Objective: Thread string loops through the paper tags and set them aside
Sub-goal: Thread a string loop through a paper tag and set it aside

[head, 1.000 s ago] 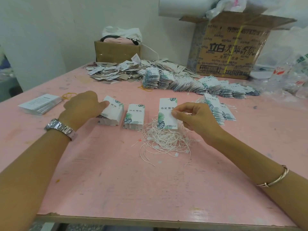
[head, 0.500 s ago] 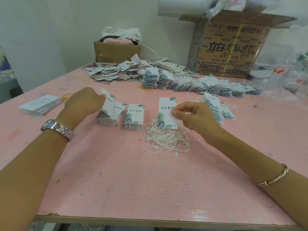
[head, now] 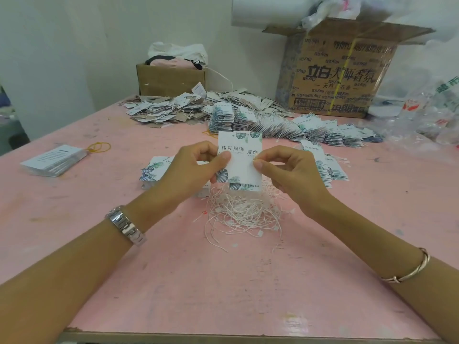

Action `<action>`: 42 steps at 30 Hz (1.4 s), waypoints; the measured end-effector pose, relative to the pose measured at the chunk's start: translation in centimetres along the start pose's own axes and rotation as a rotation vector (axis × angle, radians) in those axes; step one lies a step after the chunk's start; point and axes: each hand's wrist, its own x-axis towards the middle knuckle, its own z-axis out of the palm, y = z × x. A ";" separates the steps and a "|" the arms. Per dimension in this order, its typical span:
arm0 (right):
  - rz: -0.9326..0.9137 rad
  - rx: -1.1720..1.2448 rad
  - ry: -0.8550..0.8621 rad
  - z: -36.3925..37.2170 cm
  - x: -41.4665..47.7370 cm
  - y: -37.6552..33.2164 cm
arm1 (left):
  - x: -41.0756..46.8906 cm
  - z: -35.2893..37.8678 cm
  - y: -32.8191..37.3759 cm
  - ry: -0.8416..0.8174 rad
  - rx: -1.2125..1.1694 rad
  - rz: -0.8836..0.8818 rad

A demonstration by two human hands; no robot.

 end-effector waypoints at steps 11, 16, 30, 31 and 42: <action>-0.140 -0.063 -0.104 0.4 -0.5 -0.1 | -1.1 1.1 0.9 0.019 0.033 0.039; -0.159 -0.106 -0.105 0.3 -0.5 -0.1 | -1.6 2.1 1.3 0.009 -0.073 -0.004; -0.110 0.101 0.027 0.1 -0.1 -1.1 | -2.4 3.0 1.6 0.038 -0.061 0.001; -0.088 0.113 0.038 0.1 -0.1 -1.1 | -2.4 3.1 1.7 0.028 -0.070 0.001; -0.018 0.145 -0.046 0.3 0.2 -0.8 | -3.3 3.5 2.0 -0.076 0.031 0.098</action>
